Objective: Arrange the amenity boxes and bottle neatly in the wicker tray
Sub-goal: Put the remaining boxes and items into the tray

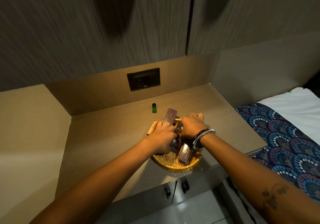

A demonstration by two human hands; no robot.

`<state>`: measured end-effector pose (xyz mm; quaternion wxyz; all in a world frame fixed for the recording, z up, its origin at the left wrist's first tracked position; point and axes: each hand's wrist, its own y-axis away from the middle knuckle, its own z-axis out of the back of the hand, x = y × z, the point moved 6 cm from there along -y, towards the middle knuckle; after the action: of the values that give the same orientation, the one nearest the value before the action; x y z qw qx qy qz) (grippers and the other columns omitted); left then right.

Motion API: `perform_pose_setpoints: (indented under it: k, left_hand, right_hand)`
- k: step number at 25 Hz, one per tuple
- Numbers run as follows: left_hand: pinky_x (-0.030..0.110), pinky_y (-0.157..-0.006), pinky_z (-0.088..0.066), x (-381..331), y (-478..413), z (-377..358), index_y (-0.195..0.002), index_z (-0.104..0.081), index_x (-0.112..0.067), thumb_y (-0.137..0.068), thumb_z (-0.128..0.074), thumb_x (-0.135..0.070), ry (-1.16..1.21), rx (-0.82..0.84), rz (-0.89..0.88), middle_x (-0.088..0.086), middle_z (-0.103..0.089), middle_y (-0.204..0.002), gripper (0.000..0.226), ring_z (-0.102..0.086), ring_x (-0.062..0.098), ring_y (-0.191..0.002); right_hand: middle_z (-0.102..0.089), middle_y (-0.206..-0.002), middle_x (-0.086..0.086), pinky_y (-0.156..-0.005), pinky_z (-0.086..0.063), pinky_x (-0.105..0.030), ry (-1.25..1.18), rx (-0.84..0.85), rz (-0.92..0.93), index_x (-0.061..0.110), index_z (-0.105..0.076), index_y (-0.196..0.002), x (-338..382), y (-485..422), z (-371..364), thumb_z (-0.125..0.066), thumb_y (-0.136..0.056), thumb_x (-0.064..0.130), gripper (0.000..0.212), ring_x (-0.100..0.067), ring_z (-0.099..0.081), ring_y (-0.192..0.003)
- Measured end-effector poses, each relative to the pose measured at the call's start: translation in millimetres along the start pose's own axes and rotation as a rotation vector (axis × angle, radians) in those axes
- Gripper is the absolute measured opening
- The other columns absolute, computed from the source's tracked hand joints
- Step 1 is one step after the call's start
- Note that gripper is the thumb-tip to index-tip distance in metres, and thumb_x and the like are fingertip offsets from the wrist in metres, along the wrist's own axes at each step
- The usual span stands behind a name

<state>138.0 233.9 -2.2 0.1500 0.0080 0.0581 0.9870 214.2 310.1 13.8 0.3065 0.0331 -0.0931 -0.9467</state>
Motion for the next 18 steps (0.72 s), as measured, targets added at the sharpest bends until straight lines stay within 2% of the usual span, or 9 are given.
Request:
perform_pose_setpoints:
  k: [4, 7, 10, 12, 14, 15, 18]
  left_hand:
    - [0.045, -0.093, -0.026, -1, 6, -1, -0.110, -0.067, -0.022, -0.074, -0.075, -0.043, 0.069, 0.017, 0.002, 0.004, -0.056, -0.111, 0.042, -0.043, 0.026, -0.109]
    - [0.045, -0.097, -0.023, 8, 12, 3, -0.120, -0.062, -0.027, -0.072, -0.077, -0.044, 0.225, 0.034, 0.066, 0.000, -0.052, -0.113, 0.053, -0.038, 0.022, -0.113]
    - [0.039, -0.087, -0.027, 21, 14, 11, -0.122, -0.062, -0.027, -0.073, -0.075, -0.041, 0.358, 0.055, 0.072, -0.002, -0.052, -0.111, 0.053, -0.036, 0.017, -0.106]
    - [0.036, -0.086, -0.030, 35, 12, 21, -0.124, -0.062, -0.027, -0.075, -0.068, -0.035, 0.415, 0.000, 0.092, -0.004, -0.058, -0.112, 0.050, -0.041, 0.015, -0.104]
    - [0.030, -0.085, -0.038, 56, 6, 31, -0.121, -0.066, -0.025, -0.078, -0.062, -0.027, 0.540, -0.117, 0.192, -0.007, -0.065, -0.105, 0.043, -0.055, 0.013, -0.100]
    - [0.026, -0.079, -0.044, 67, 3, 33, -0.117, -0.068, -0.023, -0.080, -0.063, -0.023, 0.635, -0.169, 0.270, -0.008, -0.066, -0.099, 0.037, -0.061, 0.012, -0.094]
    - [0.025, -0.064, -0.050, 102, -10, 37, -0.092, -0.071, -0.020, -0.085, -0.068, -0.004, 0.930, -0.299, 0.452, -0.004, -0.065, -0.078, 0.017, -0.061, 0.010, -0.070]
  right_hand:
    - [-0.058, -0.085, -0.002, -0.089, -0.032, -0.045, 0.049, 0.005, -0.002, 0.022, -0.051, -0.079, 9, 1, -6, -0.069, -0.077, 0.048, 0.031, -0.027, -0.050, -0.103]
    - [-0.052, -0.079, 0.002, -0.090, -0.029, -0.046, 0.013, 0.035, 0.016, 0.023, -0.048, -0.071, 11, 1, -10, -0.068, -0.078, 0.049, 0.032, -0.026, -0.049, -0.102]
    - [-0.047, -0.071, 0.005, -0.088, -0.026, -0.046, -0.024, 0.086, 0.050, 0.028, -0.042, -0.064, 12, 2, -11, -0.065, -0.078, 0.053, 0.037, -0.023, -0.044, -0.098]
    - [-0.048, -0.073, 0.005, -0.084, -0.024, -0.045, -0.036, 0.107, 0.093, 0.028, -0.041, -0.063, 14, 5, -8, -0.064, -0.079, 0.052, 0.037, -0.021, -0.038, -0.093]
    - [-0.052, -0.083, 0.003, -0.082, -0.024, -0.044, -0.058, 0.116, 0.123, 0.027, -0.046, -0.067, 14, 8, -6, -0.065, -0.081, 0.048, 0.031, -0.021, -0.038, -0.095]
    - [-0.052, -0.087, 0.001, -0.083, -0.024, -0.044, -0.075, 0.114, 0.131, 0.025, -0.052, -0.072, 14, 9, -7, -0.066, -0.082, 0.045, 0.026, -0.022, -0.041, -0.099]
    - [-0.052, -0.090, -0.001, -0.087, -0.027, -0.045, -0.114, 0.098, 0.125, 0.017, -0.065, -0.087, 12, 12, -3, -0.065, -0.086, 0.032, 0.014, -0.026, -0.044, -0.107]
